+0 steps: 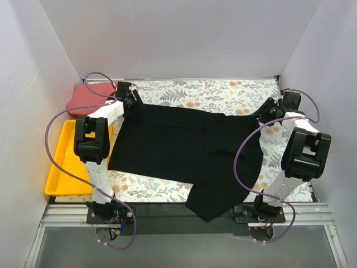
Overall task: Fold and stack the t-shirts
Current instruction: Fold the tshirt
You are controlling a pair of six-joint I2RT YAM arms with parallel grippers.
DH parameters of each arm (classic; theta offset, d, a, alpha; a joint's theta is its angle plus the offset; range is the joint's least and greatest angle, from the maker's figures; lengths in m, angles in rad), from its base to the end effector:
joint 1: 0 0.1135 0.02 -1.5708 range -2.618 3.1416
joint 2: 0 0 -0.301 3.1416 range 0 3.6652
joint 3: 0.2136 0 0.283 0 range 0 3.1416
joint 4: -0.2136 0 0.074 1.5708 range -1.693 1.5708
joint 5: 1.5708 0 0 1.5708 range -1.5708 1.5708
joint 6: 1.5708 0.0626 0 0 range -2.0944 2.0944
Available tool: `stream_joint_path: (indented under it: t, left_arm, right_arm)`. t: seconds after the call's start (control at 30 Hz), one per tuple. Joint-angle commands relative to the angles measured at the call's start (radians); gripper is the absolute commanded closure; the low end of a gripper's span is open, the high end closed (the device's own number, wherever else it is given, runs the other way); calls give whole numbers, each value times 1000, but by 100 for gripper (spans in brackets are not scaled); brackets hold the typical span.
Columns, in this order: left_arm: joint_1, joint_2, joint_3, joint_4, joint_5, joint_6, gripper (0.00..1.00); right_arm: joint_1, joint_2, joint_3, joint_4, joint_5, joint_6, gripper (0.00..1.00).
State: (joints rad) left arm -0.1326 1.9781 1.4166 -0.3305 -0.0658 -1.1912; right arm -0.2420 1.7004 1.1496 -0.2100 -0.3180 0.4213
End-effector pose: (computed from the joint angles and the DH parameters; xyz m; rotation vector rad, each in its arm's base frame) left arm 0.4872 -0.0608 0.1872 -1.3002 2.1647 -0.4824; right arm 0.4150 -0.0823 0.2263 0.6055 2.2488 0.4602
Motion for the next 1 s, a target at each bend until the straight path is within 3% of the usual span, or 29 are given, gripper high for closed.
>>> stream_joint_path:
  t: [0.0,0.13,0.47,0.8,0.93,0.97]
  left_arm:
    - [5,48,100,-8,-29,25,35]
    - [16,116,156,-7,-39,48,36]
    - [25,197,173,-27,-43,67,37]
    - [30,228,174,-51,-62,71,38]
    - [36,249,186,-74,-58,62,40]
    - [36,255,196,-90,-55,61,40]
  right_arm:
    - [-43,44,-28,194,-108,62,49]
    - [-77,116,-24,322,-153,102,49]
    - [-88,317,53,418,-202,198,47]
    - [-86,363,50,472,-251,247,47]
    - [-88,387,62,471,-263,240,57]
    - [-88,393,65,471,-269,238,63]
